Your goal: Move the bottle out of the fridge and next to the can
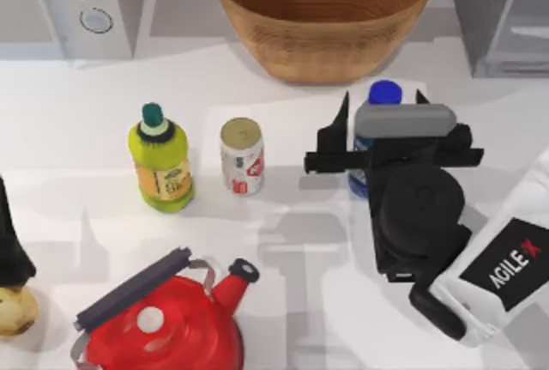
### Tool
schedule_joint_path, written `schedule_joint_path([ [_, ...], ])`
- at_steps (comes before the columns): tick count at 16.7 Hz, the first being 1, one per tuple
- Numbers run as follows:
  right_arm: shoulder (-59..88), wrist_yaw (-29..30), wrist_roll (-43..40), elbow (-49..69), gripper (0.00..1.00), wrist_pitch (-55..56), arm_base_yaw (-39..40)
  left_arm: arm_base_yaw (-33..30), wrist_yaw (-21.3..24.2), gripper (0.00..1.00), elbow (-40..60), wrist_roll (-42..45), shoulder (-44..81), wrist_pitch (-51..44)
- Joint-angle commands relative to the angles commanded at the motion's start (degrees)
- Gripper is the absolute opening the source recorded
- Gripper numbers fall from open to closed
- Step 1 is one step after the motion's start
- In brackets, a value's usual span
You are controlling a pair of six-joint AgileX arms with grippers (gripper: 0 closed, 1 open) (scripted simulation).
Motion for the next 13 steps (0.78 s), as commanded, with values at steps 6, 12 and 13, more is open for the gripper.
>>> schedule_joint_path([
  [6, 0.0, 0.0, 0.0, 0.0, 1.0, 0.0, 0.0, 0.0, 0.0, 1.0, 0.0, 0.0, 0.0, 0.0],
  [12, -1.1, 2.2, 0.0, -2.9, 1.0, 1.7, 2.1, 0.0, 0.0, 1.0, 0.0, 0.0, 0.0, 0.0],
  [13, -1.5, 3.0, 0.0, -4.0, 1.0, 2.4, 3.0, 0.0, 0.0, 1.0, 0.0, 0.0, 0.0, 0.0],
])
